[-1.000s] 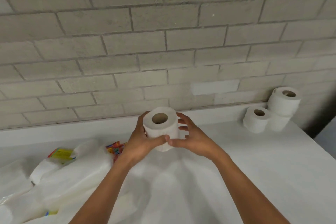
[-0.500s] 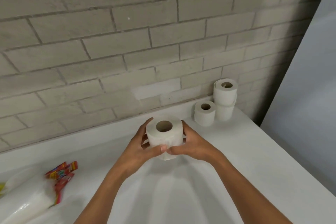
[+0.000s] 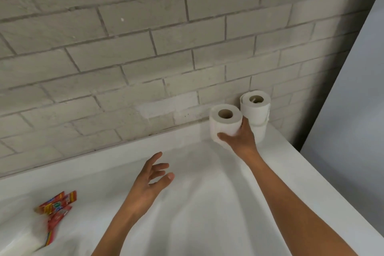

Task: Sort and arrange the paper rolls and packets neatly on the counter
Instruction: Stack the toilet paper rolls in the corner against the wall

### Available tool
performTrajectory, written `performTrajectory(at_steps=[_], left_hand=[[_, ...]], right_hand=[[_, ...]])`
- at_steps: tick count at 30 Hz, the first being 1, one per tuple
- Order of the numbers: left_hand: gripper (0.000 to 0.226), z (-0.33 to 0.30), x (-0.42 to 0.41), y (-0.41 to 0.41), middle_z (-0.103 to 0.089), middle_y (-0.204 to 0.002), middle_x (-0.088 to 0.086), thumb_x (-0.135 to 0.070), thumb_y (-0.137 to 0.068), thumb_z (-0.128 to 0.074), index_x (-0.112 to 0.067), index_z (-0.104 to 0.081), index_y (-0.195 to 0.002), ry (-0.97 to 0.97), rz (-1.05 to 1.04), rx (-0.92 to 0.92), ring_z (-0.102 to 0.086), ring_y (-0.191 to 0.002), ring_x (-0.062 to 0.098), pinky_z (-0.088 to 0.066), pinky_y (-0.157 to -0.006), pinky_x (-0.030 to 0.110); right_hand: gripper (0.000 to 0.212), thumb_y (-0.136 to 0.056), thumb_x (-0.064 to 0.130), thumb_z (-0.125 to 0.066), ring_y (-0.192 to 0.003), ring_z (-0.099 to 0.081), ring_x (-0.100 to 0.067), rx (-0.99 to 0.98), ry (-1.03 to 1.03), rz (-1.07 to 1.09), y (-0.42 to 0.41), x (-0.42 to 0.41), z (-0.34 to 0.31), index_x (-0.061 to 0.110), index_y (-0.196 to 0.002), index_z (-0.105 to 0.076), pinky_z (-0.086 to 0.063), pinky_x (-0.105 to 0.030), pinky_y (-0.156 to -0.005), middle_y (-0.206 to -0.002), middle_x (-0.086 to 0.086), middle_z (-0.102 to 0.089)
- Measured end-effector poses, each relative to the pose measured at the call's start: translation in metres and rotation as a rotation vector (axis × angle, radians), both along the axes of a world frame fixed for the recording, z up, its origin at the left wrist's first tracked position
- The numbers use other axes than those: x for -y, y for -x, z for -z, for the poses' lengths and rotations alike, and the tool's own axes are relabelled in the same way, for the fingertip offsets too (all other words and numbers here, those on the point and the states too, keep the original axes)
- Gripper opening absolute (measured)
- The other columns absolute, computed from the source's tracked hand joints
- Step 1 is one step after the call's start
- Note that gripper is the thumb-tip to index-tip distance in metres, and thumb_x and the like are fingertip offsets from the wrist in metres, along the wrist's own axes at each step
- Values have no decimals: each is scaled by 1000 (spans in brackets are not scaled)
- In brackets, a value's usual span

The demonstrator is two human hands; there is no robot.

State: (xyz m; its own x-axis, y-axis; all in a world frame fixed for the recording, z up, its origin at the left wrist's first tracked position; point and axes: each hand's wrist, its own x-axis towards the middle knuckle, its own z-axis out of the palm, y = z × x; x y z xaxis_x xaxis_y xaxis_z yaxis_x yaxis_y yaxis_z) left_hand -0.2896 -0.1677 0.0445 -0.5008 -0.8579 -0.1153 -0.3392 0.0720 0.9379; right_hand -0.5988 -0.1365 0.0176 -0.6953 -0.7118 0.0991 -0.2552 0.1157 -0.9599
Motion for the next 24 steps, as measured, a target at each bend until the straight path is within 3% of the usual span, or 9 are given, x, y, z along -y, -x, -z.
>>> performTrajectory(at_steps=[4,8,13,24], left_hand=[[59,8,3,-4,-66,-121,-10,-33,-86,-71,-46,-43,-137,-19,-39,27,-62,-111,0,-44,-84,14],[59,15,7,-13,-68,-118,-8,-26,-87,-72,-43,-45,-137,-31,-70,38,-65,-107,4,-46,-89,23],[58,22,13,-23,-69,-118,-10,-28,-87,-72,-47,-46,-135,-37,-93,65,-66,-107,7,-47,-100,35],[61,27,16,-38,-68,-120,-9,-34,-85,-73,-52,-44,-135,-41,-112,74,-66,-108,10,-47,-103,41]], right_hand=[[95,-65,33,-86,-128,-51,-19,-18,57,120,23,20,9,31,-144,-35,-45,-44,-106,-139,8,-53],[94,-67,27,-87,-128,-50,-22,-60,100,173,33,35,16,23,-145,-36,-44,-41,-104,-140,2,-51],[96,-67,24,-87,-130,-49,-24,-86,107,213,33,48,25,20,-147,-34,-42,-35,-103,-142,0,-50],[100,-68,25,-89,-135,-44,-27,-110,55,264,25,53,36,16,-149,-30,-41,-42,-106,-147,-4,-45]])
